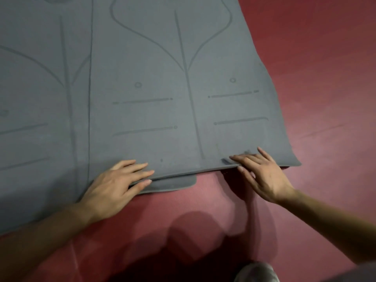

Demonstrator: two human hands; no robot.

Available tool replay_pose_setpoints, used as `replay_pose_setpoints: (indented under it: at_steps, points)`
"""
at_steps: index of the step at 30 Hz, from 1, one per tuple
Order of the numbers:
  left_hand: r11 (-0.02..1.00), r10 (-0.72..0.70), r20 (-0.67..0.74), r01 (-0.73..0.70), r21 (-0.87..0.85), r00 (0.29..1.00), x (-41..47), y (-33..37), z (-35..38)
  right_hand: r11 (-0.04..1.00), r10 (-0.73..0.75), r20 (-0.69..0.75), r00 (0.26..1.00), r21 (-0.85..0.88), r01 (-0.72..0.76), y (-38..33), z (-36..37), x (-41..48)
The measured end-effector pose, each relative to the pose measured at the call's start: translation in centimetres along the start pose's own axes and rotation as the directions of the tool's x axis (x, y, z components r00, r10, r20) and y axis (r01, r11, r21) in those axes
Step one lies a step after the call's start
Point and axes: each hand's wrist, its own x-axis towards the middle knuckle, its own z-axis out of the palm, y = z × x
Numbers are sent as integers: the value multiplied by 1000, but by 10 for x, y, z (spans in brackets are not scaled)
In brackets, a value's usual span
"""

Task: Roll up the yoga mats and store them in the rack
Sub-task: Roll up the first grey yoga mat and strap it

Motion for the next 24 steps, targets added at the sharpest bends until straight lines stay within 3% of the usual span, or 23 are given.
replay_pose_setpoints:
  at_steps: [3,8,10,12,16,19,24]
  points:
    - [990,-40,-70,30,-136,997,-12,-6,19,1000,5,-140,990,16,-3,1,12,-2]
    - [974,-159,-287,103,-202,945,-10,8,17,998,-1,-380,925,-63,-25,0,13,24]
    - [991,-119,-450,75,-113,885,-5,17,4,988,-53,-447,893,-154,-18,-1,14,33]
    - [997,52,-539,-13,77,841,5,25,-7,976,-82,-477,875,-217,-27,-2,16,38]
    - [946,267,-501,-124,301,823,14,25,-7,972,-54,-469,882,-227,-60,-7,25,31]
    - [908,344,-468,-162,386,814,7,20,4,969,-72,-336,939,-248,-14,-8,35,15]
    - [861,337,-421,-95,499,842,0,24,21,955,-104,-233,967,-294,31,3,44,13]
